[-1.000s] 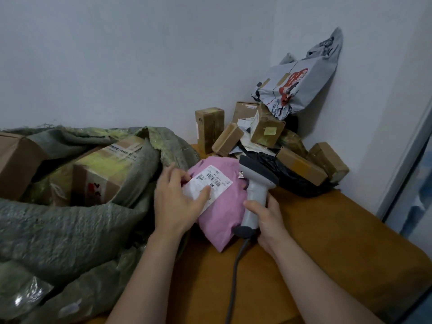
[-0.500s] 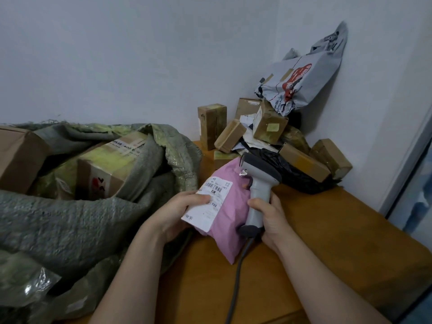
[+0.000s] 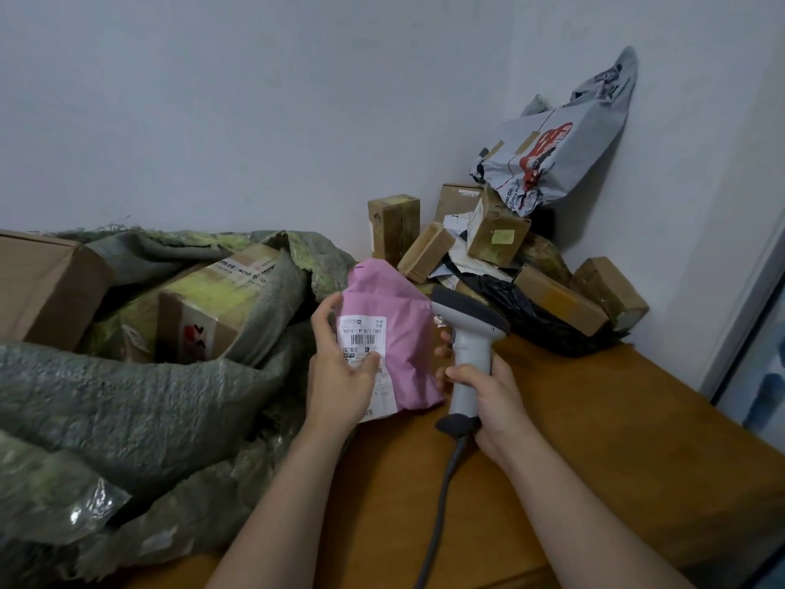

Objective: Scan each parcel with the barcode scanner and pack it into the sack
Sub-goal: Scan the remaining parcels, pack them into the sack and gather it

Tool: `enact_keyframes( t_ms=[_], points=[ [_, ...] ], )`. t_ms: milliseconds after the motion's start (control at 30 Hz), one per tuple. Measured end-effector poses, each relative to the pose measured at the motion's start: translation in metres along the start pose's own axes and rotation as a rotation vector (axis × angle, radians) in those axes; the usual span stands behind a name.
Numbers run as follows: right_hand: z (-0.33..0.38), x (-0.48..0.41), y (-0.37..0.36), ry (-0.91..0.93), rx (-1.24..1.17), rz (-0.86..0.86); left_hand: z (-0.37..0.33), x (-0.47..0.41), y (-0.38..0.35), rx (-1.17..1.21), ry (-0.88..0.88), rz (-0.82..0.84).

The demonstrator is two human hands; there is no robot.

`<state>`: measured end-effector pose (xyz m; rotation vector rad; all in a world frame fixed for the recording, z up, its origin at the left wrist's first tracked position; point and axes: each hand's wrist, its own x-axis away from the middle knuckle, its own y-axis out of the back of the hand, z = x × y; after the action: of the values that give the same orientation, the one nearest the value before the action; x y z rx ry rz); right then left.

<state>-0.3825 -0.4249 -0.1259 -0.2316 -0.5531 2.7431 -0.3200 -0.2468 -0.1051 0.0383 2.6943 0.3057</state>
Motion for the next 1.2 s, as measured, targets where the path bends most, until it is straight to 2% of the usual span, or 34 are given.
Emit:
enact_keyframes(
  t_ms=[100, 267, 367, 500, 567, 700, 1200],
  points=[
    [0.005, 0.008, -0.006, -0.051, -0.102, 0.103, -0.002, 0.003, 0.001, 0.036, -0.038, 0.05],
    [0.012, 0.026, -0.006, -0.219, -0.211, 0.218, 0.005, 0.0, 0.004, 0.139, 0.068, 0.118],
    [0.011, 0.031, -0.006, -0.272, -0.223, 0.249, 0.012, -0.001, 0.004, 0.133, 0.068, 0.095],
    [0.006, 0.033, -0.007, -0.174, 0.022, 0.287, 0.019, -0.003, 0.005, 0.015, 0.027, 0.023],
    [0.005, 0.035, -0.007, -0.138, 0.068, 0.27, 0.019, -0.001, 0.006, -0.047, -0.007, 0.019],
    [0.006, 0.037, -0.006, -0.106, 0.09, 0.272, 0.016, 0.0, 0.007, -0.138, -0.078, 0.026],
    [0.005, 0.039, -0.003, -0.088, 0.125, 0.312, 0.022, -0.002, 0.011, -0.086, -0.071, 0.084]
  ],
)
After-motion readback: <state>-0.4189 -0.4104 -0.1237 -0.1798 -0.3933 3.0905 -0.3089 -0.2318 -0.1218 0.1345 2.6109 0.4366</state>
